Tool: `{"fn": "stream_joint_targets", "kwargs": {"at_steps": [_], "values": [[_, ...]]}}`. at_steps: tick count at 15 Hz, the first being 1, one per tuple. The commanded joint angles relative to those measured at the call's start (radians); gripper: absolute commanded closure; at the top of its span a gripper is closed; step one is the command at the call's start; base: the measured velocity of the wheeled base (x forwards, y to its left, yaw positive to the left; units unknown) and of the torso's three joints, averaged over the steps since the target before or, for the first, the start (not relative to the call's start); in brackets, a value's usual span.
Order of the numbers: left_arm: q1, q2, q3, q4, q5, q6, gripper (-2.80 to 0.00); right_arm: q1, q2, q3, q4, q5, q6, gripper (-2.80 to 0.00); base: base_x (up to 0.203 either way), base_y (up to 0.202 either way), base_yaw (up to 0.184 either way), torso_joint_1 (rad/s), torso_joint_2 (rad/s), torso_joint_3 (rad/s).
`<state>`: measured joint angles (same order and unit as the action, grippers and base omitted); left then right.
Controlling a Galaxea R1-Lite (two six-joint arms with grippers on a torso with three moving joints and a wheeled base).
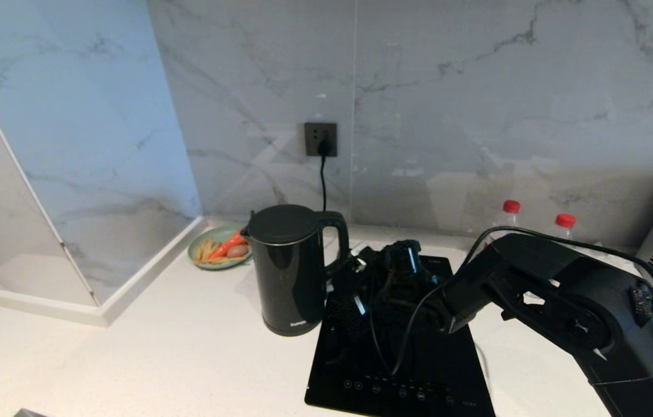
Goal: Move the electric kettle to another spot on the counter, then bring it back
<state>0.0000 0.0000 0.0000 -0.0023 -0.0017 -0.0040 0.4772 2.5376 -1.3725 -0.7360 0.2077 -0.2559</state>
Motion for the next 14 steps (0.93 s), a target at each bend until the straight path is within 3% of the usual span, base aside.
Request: {"fn": "stream_joint_targets", "kwargs": {"at_steps": [1,4,14], "values": [[0.000,-0.002,0.003,-0.001,0.000,-0.001,0.00,0.000,0.011,0.041,-0.105,-0.006,-0.003,-2.80,0.000,0.000,0.000,0.000,0.00,0.000],[0.000,-0.002,0.003,-0.001,0.000,-0.001,0.00,0.000,0.022,0.047,-0.164,-0.008,-0.008,-2.80,0.000,0.000,0.000,0.000,0.00,0.000],[0.000,-0.002,0.003,-0.001,0.000,-0.001,0.00,-0.016,0.082,-0.077,-0.158,-0.007,-0.008,-2.80,0.000,0.000,0.000,0.000,0.00,0.000]]}}
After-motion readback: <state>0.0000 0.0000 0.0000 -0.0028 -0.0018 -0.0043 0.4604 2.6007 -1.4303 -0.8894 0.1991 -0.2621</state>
